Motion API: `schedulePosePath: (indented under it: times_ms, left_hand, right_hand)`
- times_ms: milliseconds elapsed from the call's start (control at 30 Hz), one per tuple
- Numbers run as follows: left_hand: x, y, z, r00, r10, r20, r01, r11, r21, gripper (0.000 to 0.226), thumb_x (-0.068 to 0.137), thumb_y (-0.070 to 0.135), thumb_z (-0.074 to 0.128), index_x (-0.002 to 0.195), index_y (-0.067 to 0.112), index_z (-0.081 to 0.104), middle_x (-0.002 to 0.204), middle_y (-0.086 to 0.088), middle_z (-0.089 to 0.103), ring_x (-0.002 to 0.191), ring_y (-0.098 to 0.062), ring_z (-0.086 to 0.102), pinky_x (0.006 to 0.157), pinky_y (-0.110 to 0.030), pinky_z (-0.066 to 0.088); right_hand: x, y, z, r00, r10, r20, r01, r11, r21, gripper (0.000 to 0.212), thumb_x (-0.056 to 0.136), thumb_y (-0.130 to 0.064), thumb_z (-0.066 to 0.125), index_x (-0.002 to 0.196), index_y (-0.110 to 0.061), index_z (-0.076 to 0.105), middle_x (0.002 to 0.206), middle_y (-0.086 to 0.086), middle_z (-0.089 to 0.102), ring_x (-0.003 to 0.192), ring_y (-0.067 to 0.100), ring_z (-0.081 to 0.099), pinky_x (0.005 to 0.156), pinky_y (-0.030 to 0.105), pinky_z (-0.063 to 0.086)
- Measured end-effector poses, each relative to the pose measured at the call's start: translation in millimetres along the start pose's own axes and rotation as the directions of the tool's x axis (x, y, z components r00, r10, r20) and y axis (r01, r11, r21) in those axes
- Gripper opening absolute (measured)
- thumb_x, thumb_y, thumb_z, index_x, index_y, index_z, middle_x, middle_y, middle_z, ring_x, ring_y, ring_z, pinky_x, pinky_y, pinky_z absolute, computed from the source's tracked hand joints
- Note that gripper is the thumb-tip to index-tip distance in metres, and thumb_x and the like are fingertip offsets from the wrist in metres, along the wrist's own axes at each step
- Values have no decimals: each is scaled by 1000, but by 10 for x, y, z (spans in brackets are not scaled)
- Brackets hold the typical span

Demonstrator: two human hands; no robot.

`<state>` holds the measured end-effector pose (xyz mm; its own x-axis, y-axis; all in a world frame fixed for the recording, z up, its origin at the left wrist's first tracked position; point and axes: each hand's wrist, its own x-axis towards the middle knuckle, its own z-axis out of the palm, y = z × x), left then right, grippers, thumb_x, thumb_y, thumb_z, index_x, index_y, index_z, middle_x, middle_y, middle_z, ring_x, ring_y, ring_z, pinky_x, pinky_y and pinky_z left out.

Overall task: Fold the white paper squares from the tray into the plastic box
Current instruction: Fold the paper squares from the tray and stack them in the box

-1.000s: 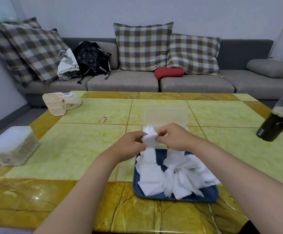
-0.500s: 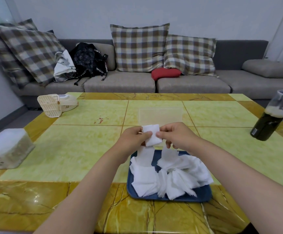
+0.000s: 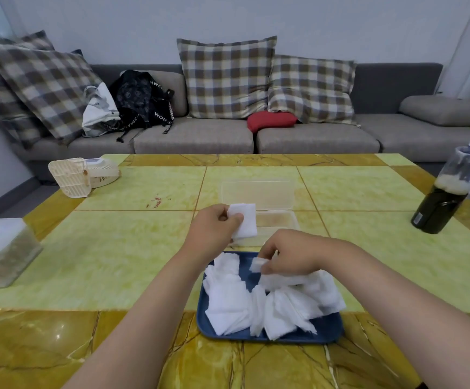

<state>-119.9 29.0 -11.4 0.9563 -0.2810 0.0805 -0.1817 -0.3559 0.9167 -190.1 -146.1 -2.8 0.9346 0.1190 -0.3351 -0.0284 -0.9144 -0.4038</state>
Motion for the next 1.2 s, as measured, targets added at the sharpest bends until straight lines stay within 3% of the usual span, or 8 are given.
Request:
schedulePosePath:
  times_ms: [67,200,267,400,533,733,1033,1200]
  left_hand:
    - [-8,-29,26,999,-36,28,36,999,9,17,92,24,62,93,9,71,87,-11,74,76,-26,73,75,-45,62]
    - [9,-47,6,992,-129,18,130,980,-151,11,96,14,60,101,7,67,96,-12,71,73,-18,70,57,-21,59]
    - [32,-69,-3,984,-179,9,177,959,-220,13,97,14,60,99,4,68,94,-9,69,71,-15,67,54,-17,56]
    - [54,-124,15,969,-247,20,241,919,-312,20,95,17,64,97,-1,72,90,-9,71,69,-20,64,66,-23,58]
    - [14,-110,78,951,-251,181,301,887,-350,15,93,14,66,100,5,75,97,-15,77,74,-19,73,73,-30,62]
    - [-39,-29,93,932,-213,294,332,829,-450,25,98,9,50,110,0,70,101,-19,76,86,-25,76,70,-29,60]
    - [-34,-15,49,935,-168,312,285,881,-379,34,95,35,64,108,4,72,101,-16,76,90,-27,75,79,-34,61]
    - [39,5,-15,952,-158,261,258,874,-411,16,96,14,63,104,4,71,103,-17,76,84,-24,73,71,-29,61]
  right_hand:
    - [23,11,-15,999,2,-37,0,1000,31,20,92,-38,64,100,-28,78,95,-2,75,75,11,59,74,33,53]
    - [60,58,-32,978,-3,-207,36,988,153,32,97,-27,58,80,0,60,68,6,48,61,17,43,59,37,46]
    - [62,91,-73,947,56,-318,62,934,351,33,99,-24,59,69,-9,54,61,-1,42,49,12,41,50,31,47]
    - [35,98,-146,948,126,-292,133,678,723,11,96,-15,66,99,-11,76,79,2,69,58,11,55,51,22,47]
    - [87,43,-126,941,193,-276,162,459,874,22,91,-11,73,112,-3,73,97,13,76,68,18,65,54,23,53]
    - [124,-58,-82,899,273,-342,180,481,858,9,88,-6,75,97,-5,73,89,9,75,62,17,72,55,26,58]
    - [153,-114,-76,839,285,-463,121,733,670,21,88,-18,76,106,-8,69,93,5,73,63,18,70,51,29,58]
    - [194,-134,-165,934,256,-249,-2,702,712,34,91,-39,70,117,-18,70,113,-2,72,89,16,66,68,28,51]
